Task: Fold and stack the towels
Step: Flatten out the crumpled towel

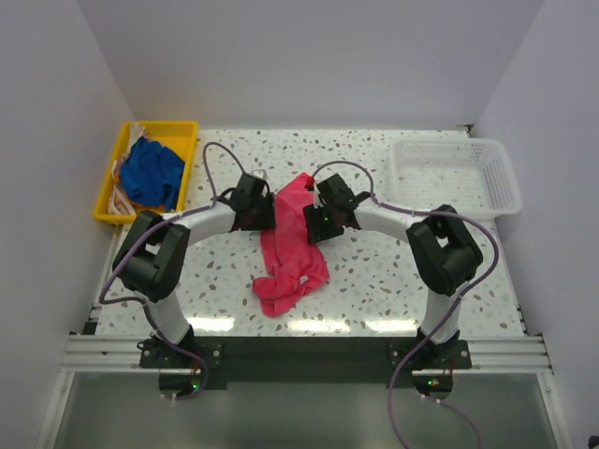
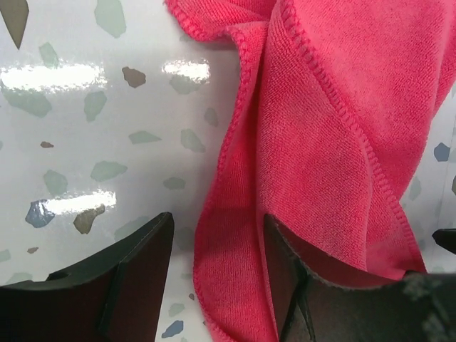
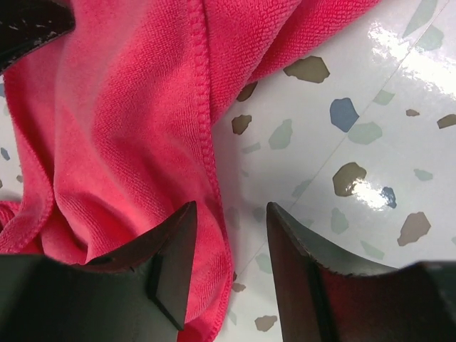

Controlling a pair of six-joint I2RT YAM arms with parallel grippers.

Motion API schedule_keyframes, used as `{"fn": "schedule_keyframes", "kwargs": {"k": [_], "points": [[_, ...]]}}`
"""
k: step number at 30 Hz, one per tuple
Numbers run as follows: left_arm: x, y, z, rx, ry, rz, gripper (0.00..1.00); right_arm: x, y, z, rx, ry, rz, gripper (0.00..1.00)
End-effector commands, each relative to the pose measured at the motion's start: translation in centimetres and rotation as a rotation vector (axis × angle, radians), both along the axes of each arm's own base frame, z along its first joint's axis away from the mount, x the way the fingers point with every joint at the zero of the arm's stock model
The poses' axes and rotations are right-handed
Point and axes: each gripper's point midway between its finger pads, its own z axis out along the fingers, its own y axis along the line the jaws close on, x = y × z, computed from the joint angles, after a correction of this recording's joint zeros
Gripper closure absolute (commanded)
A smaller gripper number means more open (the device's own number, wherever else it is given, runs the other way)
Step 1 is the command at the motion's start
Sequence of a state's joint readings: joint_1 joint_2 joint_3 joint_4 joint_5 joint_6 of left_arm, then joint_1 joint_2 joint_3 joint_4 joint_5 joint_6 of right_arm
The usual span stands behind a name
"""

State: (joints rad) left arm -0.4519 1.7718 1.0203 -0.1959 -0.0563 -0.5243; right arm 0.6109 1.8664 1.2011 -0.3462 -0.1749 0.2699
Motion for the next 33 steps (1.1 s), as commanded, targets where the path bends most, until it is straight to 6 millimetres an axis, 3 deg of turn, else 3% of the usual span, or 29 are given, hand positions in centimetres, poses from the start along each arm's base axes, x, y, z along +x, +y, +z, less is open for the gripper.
{"fn": "schedule_keyframes", "kwargs": {"k": [1, 4, 8, 9, 11, 12, 13, 14, 20, 22, 24, 25, 26, 28, 33], "points": [[1.1, -0.3, 0.0, 0.011, -0.033, -0.022, 0.42, 1.7, 1.4, 0.6, 0.036, -0.061, 0.006, 0.53], [0.6, 0.1, -1.0, 0.038, -0.015, -0.02, 0.44, 1.5, 1.5, -0.1, 0.036, -0.049, 0.013, 0.57], [-0.5, 0.1, -2.1, 0.074, 0.013, -0.032, 0.57, 1.2, 1.7, -0.6, 0.036, -0.043, 0.019, 0.64], [-1.0, 0.1, -2.7, 0.095, 0.022, -0.038, 0.6, 1.2, 1.6, -0.6, 0.034, -0.045, 0.018, 0.71], [-1.5, 0.0, -3.2, 0.107, 0.037, -0.041, 0.75, 1.0, 1.4, -0.7, 0.028, -0.044, 0.018, 0.8], [-2.0, 0.1, -3.7, 0.113, 0.05, -0.04, 0.82, 1.0, 1.1, -0.7, 0.018, -0.046, 0.013, 0.89], [-2.2, 0.2, -3.9, 0.115, 0.059, -0.039, 0.96, 0.9, 0.8, -0.7, 0.006, -0.049, 0.016, 0.94], [-2.5, 0.5, -4.1, 0.122, 0.067, -0.032, 1.0, 0.7, 0.5, -0.7, -0.007, -0.049, 0.015, 0.99], [-4.0, 2.9, -3.8, 0.198, 0.106, 0.025, 1.0, -2.0, -6.4, -0.9, -0.237, -0.036, -0.127, 1.0], [-4.9, 3.4, -3.5, 0.205, 0.119, 0.038, 1.0, -4.6, -9.4, -1.9, -0.321, 0.018, -0.201, 1.0], [-6.7, 4.2, -3.5, 0.211, 0.156, 0.044, 1.0, -6.3, -10.8, -1.0, -0.319, 0.032, -0.273, 1.0], [-7.3, 4.4, -3.5, 0.21, 0.169, 0.043, 1.0, -8.1, -12.1, -1.8, -0.349, 0.064, -0.293, 1.0], [-8.2, 4.7, -3.6, 0.214, 0.195, 0.045, 1.0, -8.8, -12.8, -0.9, -0.339, 0.052, -0.322, 1.0], [-10.2, 5.3, -3.6, 0.207, 0.236, 0.037, 1.0, -10.9, -14.3, -1.5, -0.354, 0.086, -0.38, 1.0], [-14.2, 5.6, -3.4, 0.147, 0.308, 0.023, 1.0, -13.5, -16.4, -0.1, -0.329, 0.071, -0.481, 1.0]]}}
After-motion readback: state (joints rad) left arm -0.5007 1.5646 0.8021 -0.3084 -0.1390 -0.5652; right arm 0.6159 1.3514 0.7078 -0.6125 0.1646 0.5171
